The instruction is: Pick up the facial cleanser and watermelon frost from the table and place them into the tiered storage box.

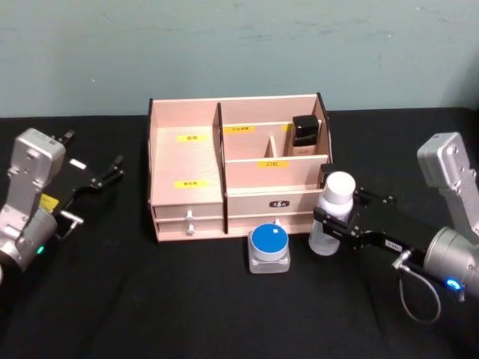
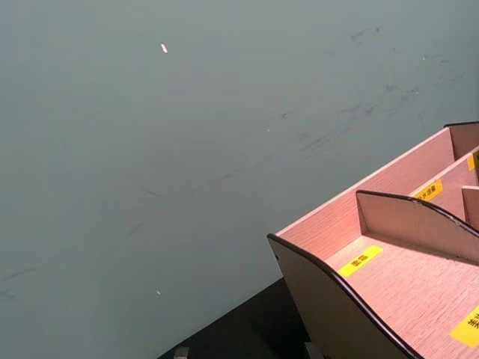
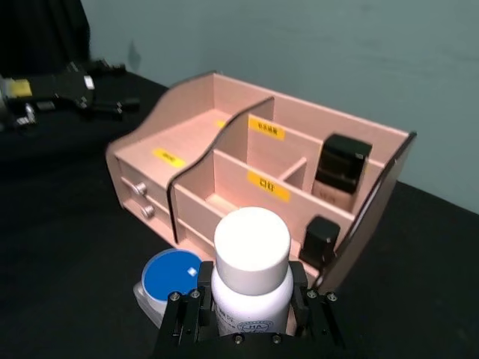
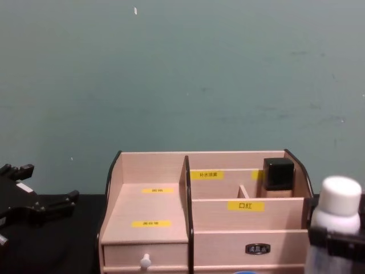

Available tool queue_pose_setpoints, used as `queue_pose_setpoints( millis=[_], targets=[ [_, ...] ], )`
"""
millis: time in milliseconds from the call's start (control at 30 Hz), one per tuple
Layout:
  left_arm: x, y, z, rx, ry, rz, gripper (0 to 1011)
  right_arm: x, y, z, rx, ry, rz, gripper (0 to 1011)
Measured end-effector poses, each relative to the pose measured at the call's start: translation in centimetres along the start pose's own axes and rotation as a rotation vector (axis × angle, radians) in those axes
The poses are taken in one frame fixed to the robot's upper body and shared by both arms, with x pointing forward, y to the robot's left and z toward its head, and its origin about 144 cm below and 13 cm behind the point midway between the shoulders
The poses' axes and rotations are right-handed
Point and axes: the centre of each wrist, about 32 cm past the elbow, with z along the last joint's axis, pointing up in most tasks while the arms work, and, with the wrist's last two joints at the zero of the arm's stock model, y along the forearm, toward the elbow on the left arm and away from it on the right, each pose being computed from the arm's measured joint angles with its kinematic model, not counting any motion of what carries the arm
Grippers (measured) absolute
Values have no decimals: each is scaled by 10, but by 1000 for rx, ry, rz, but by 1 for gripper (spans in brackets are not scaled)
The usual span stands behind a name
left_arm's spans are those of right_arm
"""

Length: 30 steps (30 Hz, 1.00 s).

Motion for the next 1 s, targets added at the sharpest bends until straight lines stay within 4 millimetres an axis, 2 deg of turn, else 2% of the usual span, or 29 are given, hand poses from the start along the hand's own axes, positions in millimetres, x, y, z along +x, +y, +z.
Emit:
queue_pose_setpoints(
  millis=[200, 433, 733, 1000],
  targets=[
    [0, 0, 0, 0, 0, 0, 1001, -1, -2, 13, 37, 31, 23, 594],
    [0, 0, 0, 0, 0, 0, 1001, -4, 5, 35, 85, 36, 54, 594],
    [0, 0, 0, 0, 0, 0, 1001, -8, 29, 68, 118, 6, 90, 594],
    [0, 0, 0, 0, 0, 0, 1001, -5, 50, 87, 137, -13, 73, 594]
  ],
)
